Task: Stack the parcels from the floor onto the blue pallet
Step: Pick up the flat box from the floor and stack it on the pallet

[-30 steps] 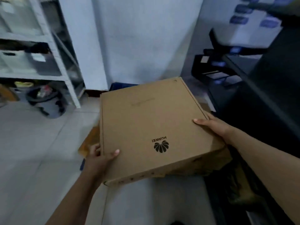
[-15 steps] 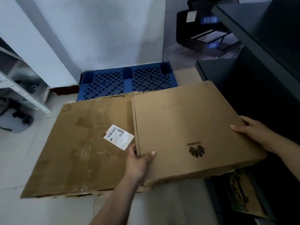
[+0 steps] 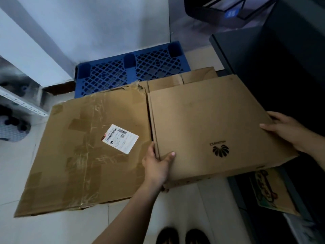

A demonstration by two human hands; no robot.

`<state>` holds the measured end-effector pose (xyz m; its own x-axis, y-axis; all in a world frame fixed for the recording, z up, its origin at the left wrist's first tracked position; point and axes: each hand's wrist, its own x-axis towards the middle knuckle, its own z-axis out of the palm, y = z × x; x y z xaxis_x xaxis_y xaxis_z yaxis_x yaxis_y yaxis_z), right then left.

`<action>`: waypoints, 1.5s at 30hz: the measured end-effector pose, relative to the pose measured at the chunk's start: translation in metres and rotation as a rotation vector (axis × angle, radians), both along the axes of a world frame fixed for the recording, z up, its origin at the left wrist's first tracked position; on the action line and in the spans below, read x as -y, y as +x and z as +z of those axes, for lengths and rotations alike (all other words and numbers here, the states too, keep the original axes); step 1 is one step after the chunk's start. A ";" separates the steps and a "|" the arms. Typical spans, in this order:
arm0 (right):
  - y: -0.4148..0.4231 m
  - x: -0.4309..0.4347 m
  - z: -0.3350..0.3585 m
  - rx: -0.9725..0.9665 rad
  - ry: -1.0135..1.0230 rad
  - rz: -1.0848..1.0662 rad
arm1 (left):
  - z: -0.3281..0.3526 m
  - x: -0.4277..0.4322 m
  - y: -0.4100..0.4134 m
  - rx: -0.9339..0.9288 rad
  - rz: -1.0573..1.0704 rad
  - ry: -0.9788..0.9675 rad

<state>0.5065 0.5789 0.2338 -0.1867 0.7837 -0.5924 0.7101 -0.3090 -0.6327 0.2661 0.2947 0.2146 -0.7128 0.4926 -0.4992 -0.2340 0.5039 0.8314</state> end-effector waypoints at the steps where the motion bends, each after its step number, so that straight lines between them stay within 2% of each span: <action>1: -0.005 0.005 -0.005 -0.009 0.007 0.005 | -0.003 0.004 -0.004 -0.021 -0.016 -0.039; 6: -0.020 0.028 -0.022 0.027 -0.028 0.040 | -0.015 0.028 -0.008 -0.187 -0.143 -0.159; 13: -0.033 0.043 -0.022 0.130 0.104 0.052 | -0.010 0.024 -0.007 -0.048 -0.057 -0.086; 21: -0.015 0.035 -0.022 -0.046 0.135 -0.047 | -0.001 0.027 -0.023 -0.024 -0.082 -0.090; 25: -0.010 0.065 -0.025 0.193 0.307 -0.034 | 0.009 0.038 -0.016 -0.097 -0.151 -0.125; 27: -0.005 0.084 -0.023 0.360 0.400 0.106 | 0.016 0.045 -0.013 -0.170 -0.107 -0.167; 29: -0.001 0.100 -0.018 0.589 0.480 0.338 | 0.026 0.053 -0.016 -0.218 -0.113 -0.229; 31: -0.005 0.112 -0.005 0.671 0.445 0.501 | 0.037 0.061 -0.020 -0.257 -0.176 -0.289; 35: -0.027 0.143 0.042 0.478 0.102 0.686 | 0.067 0.081 -0.026 -0.425 -0.285 -0.364; 37: -0.032 0.165 0.070 0.499 0.023 0.802 | 0.086 0.096 -0.025 -0.527 -0.382 -0.409; 41: -0.032 0.236 0.135 0.498 0.135 0.798 | 0.144 0.146 -0.012 -0.703 -0.641 -0.455; 45: -0.013 0.332 0.215 0.470 0.289 0.778 | 0.226 0.232 0.004 -0.849 -0.697 -0.343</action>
